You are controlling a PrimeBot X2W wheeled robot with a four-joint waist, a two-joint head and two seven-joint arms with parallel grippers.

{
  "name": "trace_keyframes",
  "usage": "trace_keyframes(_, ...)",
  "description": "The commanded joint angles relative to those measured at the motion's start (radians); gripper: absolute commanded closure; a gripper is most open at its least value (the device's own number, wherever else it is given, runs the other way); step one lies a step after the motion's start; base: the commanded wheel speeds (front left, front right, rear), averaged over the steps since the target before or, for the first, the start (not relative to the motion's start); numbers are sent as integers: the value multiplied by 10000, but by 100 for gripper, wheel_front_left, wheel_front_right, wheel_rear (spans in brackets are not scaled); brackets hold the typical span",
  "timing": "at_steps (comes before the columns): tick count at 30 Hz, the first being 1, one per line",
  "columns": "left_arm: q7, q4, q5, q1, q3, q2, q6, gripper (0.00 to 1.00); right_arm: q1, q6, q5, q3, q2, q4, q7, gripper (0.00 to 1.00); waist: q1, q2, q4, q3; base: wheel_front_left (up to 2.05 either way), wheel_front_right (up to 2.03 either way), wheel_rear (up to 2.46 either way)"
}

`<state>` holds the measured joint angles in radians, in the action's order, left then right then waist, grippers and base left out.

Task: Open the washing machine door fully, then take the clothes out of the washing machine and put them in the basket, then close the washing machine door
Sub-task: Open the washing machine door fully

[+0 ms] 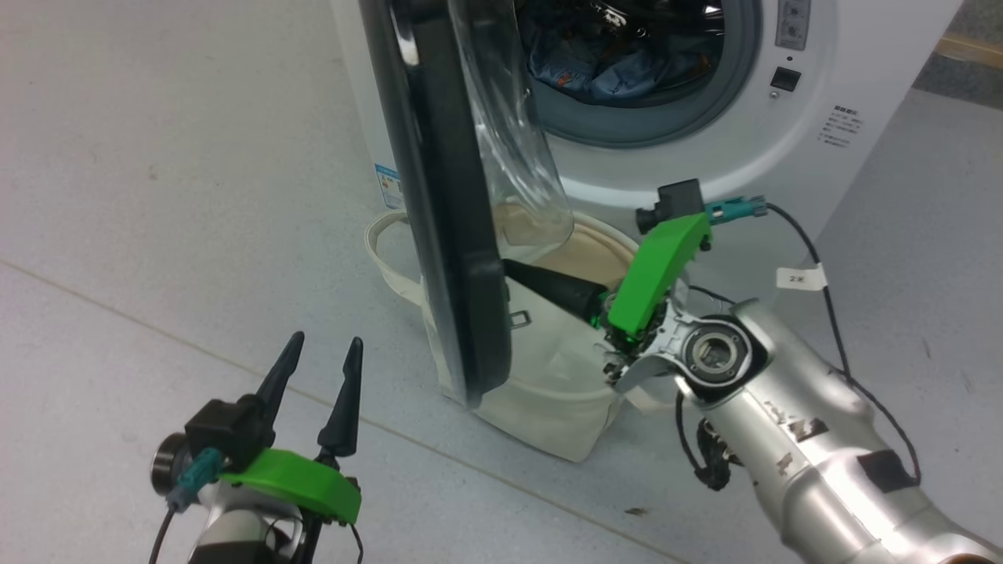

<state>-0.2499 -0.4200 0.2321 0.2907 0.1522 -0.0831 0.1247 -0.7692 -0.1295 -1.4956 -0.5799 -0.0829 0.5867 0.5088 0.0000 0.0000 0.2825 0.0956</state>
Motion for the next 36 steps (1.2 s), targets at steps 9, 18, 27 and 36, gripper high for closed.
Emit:
trace_keyframes(9, -118, 385, 1, 553, -568, -293, 57, 0, -289, -12, -821, -1411, 324, -774, -1039, 100, 0, 0, -132, 38, 0, 0, 0)
trace_keyframes(18, -118, 362, -30, 739, -613, -324, 58, 0, -681, -12, -1333, -2857, 326, -761, -2447, 100, 0, 0, -146, 114, 0, 0, 0)
trace_keyframes(27, -118, 278, -38, 762, -805, -583, 59, 0, -992, -12, -253, -3441, 248, -518, -4038, 0, 0, 0, -472, -2, 0, 0, 0)
trace_keyframes(36, -118, 239, -58, 543, -1091, -1290, 59, 0, -742, -12, 2152, -4263, -902, -572, -7374, 0, 0, 0, -1252, -330, 0, 0, 0)
